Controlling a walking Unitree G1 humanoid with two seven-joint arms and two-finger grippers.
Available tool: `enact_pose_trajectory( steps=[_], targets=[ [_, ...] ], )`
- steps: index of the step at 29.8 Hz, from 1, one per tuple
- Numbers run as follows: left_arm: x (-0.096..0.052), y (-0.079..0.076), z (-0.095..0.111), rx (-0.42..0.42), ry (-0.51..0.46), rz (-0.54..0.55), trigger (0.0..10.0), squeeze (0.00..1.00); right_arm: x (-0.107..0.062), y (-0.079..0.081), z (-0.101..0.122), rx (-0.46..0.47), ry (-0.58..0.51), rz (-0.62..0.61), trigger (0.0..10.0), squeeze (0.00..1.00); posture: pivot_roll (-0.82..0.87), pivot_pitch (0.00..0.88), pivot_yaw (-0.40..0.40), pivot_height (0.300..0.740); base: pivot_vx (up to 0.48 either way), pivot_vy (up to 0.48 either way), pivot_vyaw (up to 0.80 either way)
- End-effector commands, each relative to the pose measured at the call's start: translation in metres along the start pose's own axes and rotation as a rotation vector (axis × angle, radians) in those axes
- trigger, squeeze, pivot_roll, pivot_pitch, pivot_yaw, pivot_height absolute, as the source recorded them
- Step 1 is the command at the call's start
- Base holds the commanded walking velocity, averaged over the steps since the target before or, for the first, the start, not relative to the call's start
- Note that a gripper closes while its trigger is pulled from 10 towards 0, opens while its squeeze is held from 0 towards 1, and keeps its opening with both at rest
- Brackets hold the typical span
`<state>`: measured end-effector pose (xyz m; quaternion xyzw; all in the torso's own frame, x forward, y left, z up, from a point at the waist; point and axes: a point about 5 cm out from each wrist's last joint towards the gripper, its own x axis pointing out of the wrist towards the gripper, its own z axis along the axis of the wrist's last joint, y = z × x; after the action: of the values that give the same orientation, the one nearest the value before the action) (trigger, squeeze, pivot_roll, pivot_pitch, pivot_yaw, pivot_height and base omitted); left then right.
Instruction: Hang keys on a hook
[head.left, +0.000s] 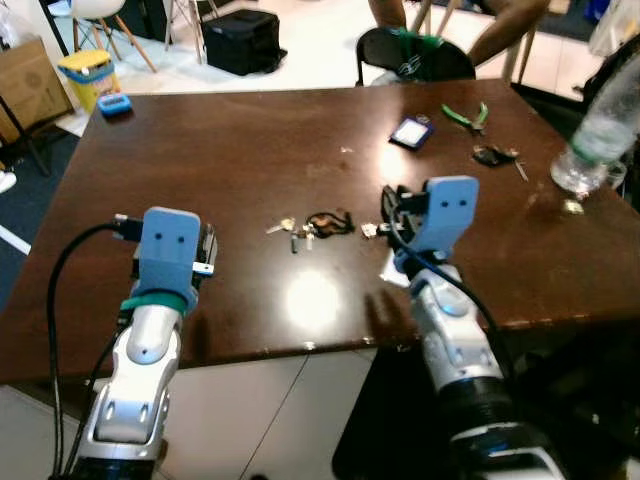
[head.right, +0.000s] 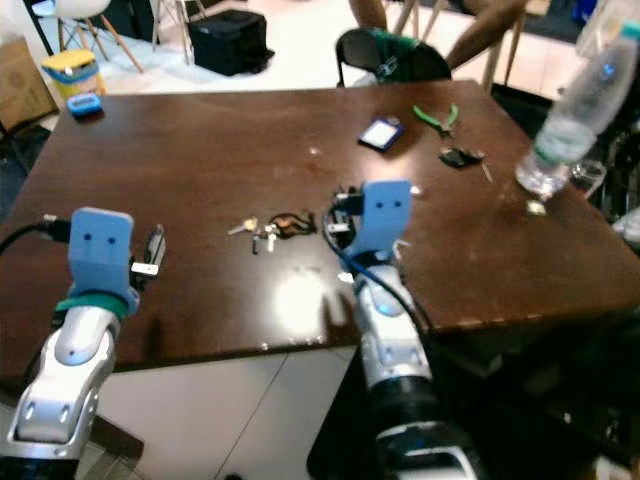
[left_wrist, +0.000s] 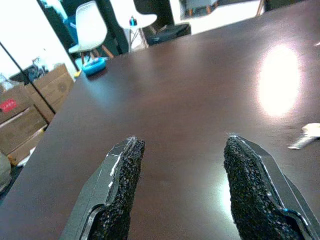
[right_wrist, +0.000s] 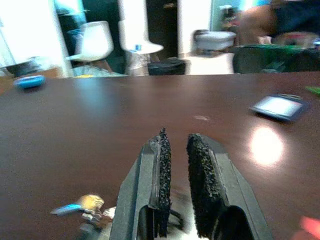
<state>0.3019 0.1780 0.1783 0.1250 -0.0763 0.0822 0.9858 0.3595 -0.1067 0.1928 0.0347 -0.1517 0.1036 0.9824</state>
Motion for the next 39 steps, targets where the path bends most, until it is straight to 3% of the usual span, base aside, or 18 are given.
enact_pose_trajectory(
  steps=[1,11,14,17,18,19,22,25,26,31,39],
  targets=[
    [-0.001,-0.002,-0.003,0.005,0.011,-0.003,10.0,0.00,-0.004,-0.008,-0.006,-0.006,0.020,-0.025,10.0,0.00,-0.03,0.082,0.069,0.740,0.465,0.000,0.00],
    [-0.001,-0.001,-0.004,-0.018,0.029,-0.023,10.0,0.00,-0.005,-0.008,-0.007,-0.008,0.020,-0.024,10.0,0.00,-0.03,0.077,0.069,0.740,0.254,0.000,0.00],
    [-0.007,-0.014,0.003,-0.026,0.035,-0.258,10.0,0.00,-0.005,-0.008,-0.007,-0.008,0.019,-0.025,10.0,0.00,-0.03,0.078,0.069,0.740,0.000,0.000,0.00],
    [-0.014,-0.020,0.008,0.074,0.005,-0.412,10.0,0.00,-0.005,-0.007,-0.006,-0.007,0.018,-0.025,10.0,0.00,-0.03,0.081,0.070,0.740,0.000,0.000,0.00],
    [-0.022,-0.026,0.010,0.133,-0.008,-0.514,10.0,0.00,-0.004,-0.007,-0.006,-0.006,0.017,-0.026,10.0,0.00,-0.02,0.087,0.074,0.740,0.000,0.000,0.00],
    [-0.022,-0.026,0.010,0.133,-0.008,-0.514,10.0,0.00,-0.004,-0.007,-0.006,-0.006,0.017,-0.026,10.0,0.00,-0.02,0.087,0.074,0.740,0.000,0.000,0.00],
    [-0.042,-0.038,0.010,0.249,0.004,-0.746,10.0,0.00,-0.004,-0.007,-0.005,-0.005,0.014,-0.027,10.0,0.00,-0.02,0.090,0.076,0.740,0.000,0.000,0.00],
    [-0.046,-0.040,0.010,0.267,0.015,-0.787,10.0,0.00,-0.004,-0.007,-0.005,-0.004,0.013,-0.027,10.0,0.00,-0.02,0.090,0.076,0.740,0.000,0.000,0.00],
    [-0.056,-0.046,0.008,0.287,0.060,-0.859,10.0,0.00,-0.004,-0.008,-0.004,-0.004,0.011,-0.029,10.0,0.00,-0.02,0.095,0.079,0.740,0.000,0.000,0.00],
    [-0.064,-0.051,0.007,0.273,0.133,-0.914,10.0,0.00,-0.004,-0.008,-0.004,-0.004,0.009,-0.032,10.0,0.00,-0.02,0.098,0.079,0.740,0.000,0.000,0.00],
    [-0.066,-0.065,0.013,0.158,0.157,-0.908,10.0,0.00,-0.004,-0.004,0.000,-0.044,-0.006,0.012,10.0,0.00,-0.01,0.115,0.078,0.740,0.000,0.000,0.00]
  ],
)
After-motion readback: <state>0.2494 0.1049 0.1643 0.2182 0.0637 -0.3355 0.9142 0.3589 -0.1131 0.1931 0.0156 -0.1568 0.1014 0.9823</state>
